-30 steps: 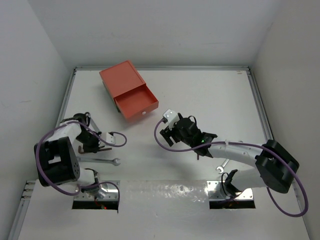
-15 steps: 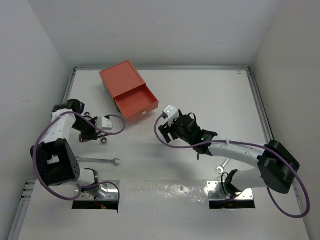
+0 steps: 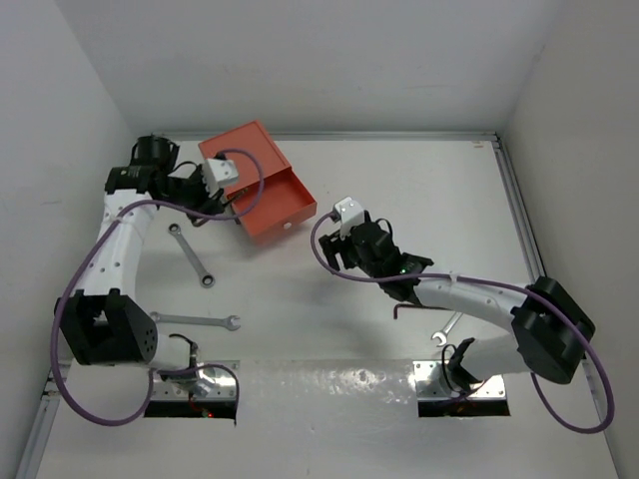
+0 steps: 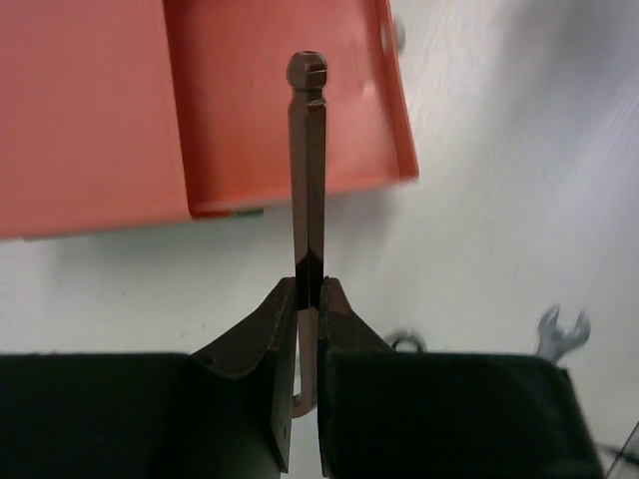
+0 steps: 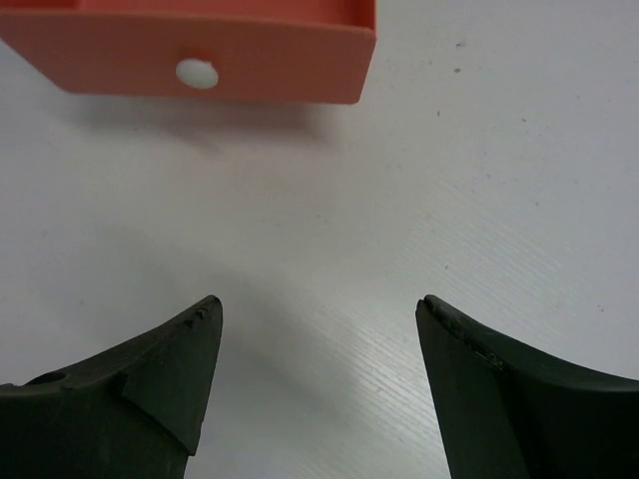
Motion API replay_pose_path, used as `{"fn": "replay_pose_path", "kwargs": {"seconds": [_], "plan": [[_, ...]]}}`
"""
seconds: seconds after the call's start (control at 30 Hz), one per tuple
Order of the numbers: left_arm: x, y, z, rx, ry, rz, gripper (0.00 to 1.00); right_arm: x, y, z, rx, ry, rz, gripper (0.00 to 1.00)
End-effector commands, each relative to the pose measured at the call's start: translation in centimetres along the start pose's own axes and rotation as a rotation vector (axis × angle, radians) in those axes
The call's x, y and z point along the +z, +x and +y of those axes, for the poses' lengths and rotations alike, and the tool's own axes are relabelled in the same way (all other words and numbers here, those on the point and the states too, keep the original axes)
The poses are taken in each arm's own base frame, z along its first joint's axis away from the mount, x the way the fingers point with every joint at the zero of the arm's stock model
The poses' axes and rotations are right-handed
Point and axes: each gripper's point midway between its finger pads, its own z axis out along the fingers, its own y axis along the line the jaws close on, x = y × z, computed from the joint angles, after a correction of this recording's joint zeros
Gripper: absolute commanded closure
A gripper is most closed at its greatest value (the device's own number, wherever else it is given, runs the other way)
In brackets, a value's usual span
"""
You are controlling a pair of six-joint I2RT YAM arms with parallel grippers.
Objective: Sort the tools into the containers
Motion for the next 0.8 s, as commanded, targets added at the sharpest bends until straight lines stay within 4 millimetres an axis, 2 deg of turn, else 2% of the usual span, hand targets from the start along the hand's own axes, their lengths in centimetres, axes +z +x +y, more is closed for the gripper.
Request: {"fn": "replay_pose_path", "kwargs": {"seconds": [0.0,0.03,0.07,0.1,0.17,0.27,0.33,0.43,0.6,0.7,0.77], "plan": [[0.6,-7.3,2.1,-0.086,-0.108,-0.165,1.00,1.2,-3.5,-0.2,0.102,0.021,-0.069,0.23],[0.5,-8.8,2.9,-0.085,-0.136,-0.187,1.00,1.6,-4.4,-0.2,0.121,0.019,-0.082,0.23],[0.5,-9.9,3.8,-0.079,-0.170,-0.209,1.00,1.9,-4.5,-0.4,0.160,0.022,-0.078,0.23],[1.6,-10.5,4.0,-0.123,-0.172,-0.201,1.00,2.6,-4.4,-0.1,0.181,0.006,-0.069,0.23],[2.3,-12.3,5.5,-0.135,-0.206,-0.239,1.00,3.4,-5.0,0.1,0.251,-0.009,-0.094,0.23],[4.5,-13.9,5.7,-0.152,-0.200,-0.258,1.00,4.6,-5.9,1.5,0.299,-0.074,-0.158,0.24],[5.8,-15.1,5.2,-0.137,-0.176,-0.267,1.00,5.4,-6.2,2.0,0.318,-0.099,-0.188,0.27],[8.0,-15.1,5.5,-0.158,-0.144,-0.268,1.00,6.3,-6.4,2.3,0.320,-0.098,-0.199,0.28],[11.0,-13.5,5.6,-0.200,-0.116,-0.255,1.00,7.2,-6.1,2.0,0.318,-0.073,-0.218,0.29],[12.3,-13.5,5.8,-0.208,-0.106,-0.264,1.00,7.8,-5.8,2.1,0.318,-0.075,-0.205,0.29],[13.1,-12.5,5.8,-0.175,-0.098,-0.231,1.00,7.9,-5.6,2.3,0.314,-0.079,-0.195,0.29]]}}
